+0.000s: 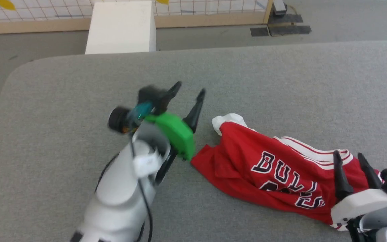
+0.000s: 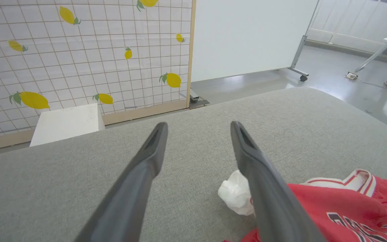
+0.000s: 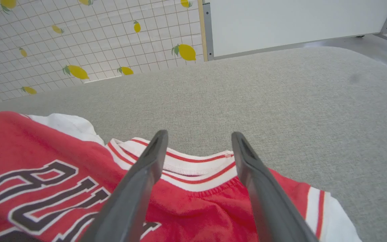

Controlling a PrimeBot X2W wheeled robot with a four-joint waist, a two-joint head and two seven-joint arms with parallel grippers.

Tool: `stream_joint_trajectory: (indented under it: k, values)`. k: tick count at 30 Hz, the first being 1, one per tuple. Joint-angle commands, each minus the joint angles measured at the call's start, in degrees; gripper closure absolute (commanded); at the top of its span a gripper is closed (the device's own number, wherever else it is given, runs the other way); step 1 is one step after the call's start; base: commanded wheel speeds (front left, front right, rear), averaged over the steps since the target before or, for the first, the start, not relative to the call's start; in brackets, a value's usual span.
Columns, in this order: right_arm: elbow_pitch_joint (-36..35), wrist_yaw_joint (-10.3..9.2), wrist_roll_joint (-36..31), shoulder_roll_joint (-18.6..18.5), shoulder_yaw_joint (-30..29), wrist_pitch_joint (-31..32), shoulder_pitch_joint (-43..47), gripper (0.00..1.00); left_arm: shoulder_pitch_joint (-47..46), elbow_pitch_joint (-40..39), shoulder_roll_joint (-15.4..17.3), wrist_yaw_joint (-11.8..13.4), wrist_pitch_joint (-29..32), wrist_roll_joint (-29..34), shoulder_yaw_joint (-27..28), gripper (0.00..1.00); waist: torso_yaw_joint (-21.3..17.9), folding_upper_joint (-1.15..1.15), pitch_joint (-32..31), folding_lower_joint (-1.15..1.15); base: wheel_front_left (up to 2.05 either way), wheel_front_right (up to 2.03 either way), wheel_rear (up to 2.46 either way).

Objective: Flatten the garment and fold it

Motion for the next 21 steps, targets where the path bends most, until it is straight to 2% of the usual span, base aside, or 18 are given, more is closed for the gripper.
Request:
stream_joint_trajectory:
  k: [1, 10, 15, 21]
  values:
    - [-0.16, -0.09, 0.55, -0.03, 0.87, -0.29, -1.21, 0.00, -3.86, 2.12, -0.07, -0.30, 2.17, -1.35, -1.71, 0.00, -1.98, 0.00, 2.07, 0.00, 0.00, 0.00, 0.00]
    - [-0.79, -0.09, 2.72, -0.03, 5.44, -0.88, -3.77, 0.00, -20.96, 16.59, -0.07, -0.92, 19.87, -6.61, -16.61, 0.00, -8.35, 0.00, 6.76, 0.00, 0.00, 0.00, 0.00]
    - [-0.92, -0.09, 3.46, -0.03, 6.96, -1.26, -4.59, 0.00, -24.91, 21.96, 0.65, -0.95, 31.55, -9.71, -25.06, 0.00, -10.73, 0.00, 8.29, 0.00, 0.00, 0.00, 0.00]
    - [-0.75, -0.09, 4.13, -0.03, 7.95, -1.49, -4.84, 0.00, -27.79, 23.86, 3.77, -0.96, 40.47, -11.35, -35.81, 0.00, -11.56, 0.00, 9.05, 0.00, 0.00, 0.00, 0.00]
